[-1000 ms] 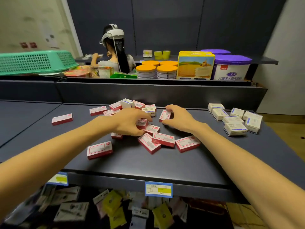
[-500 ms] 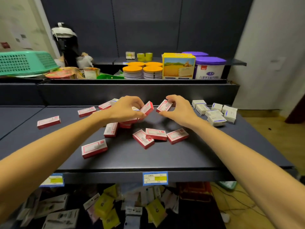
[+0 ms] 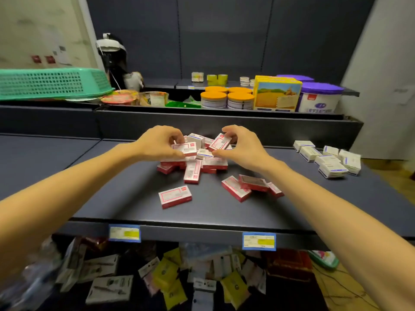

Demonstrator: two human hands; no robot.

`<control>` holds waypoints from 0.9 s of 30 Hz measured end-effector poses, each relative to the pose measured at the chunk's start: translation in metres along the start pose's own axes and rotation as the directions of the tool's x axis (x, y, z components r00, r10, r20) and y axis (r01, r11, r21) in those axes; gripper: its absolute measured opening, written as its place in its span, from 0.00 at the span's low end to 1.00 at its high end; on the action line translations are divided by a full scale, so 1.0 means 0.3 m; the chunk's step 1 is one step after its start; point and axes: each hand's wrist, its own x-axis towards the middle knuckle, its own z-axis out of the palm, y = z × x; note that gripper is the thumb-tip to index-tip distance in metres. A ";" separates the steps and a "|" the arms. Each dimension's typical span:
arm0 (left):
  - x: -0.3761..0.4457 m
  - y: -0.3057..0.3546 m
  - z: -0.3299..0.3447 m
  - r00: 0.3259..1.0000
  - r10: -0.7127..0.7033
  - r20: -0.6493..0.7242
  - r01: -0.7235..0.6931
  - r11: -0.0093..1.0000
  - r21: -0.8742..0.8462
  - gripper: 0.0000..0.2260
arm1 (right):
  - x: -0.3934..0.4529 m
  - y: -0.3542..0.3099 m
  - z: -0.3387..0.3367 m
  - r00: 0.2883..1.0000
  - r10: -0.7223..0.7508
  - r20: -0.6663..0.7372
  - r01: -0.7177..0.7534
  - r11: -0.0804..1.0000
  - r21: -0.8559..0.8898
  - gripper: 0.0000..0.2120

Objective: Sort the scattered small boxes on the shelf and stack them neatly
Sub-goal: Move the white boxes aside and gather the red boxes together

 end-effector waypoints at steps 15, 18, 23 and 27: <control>-0.336 -0.627 -0.189 0.986 -0.132 -0.104 0.144 0.982 0.123 0.28 | 0.164 -0.439 0.499 0.931 -0.231 0.282 0.285 0.944 -0.166 0.30; -0.347 -0.715 -0.157 0.984 -0.133 -0.121 0.145 0.985 0.095 0.22 | 0.176 -0.464 0.586 0.904 -0.252 0.346 0.339 0.915 -0.218 0.30; -0.283 -0.777 -0.099 0.982 -0.132 -0.134 0.136 0.990 0.023 0.18 | 0.268 -0.469 0.673 0.893 -0.284 0.349 0.391 0.873 -0.292 0.26; -0.202 -0.808 -0.088 0.979 -0.171 -0.110 0.176 0.984 0.032 0.19 | 0.359 -0.446 0.694 0.870 -0.345 0.352 0.462 0.820 -0.337 0.26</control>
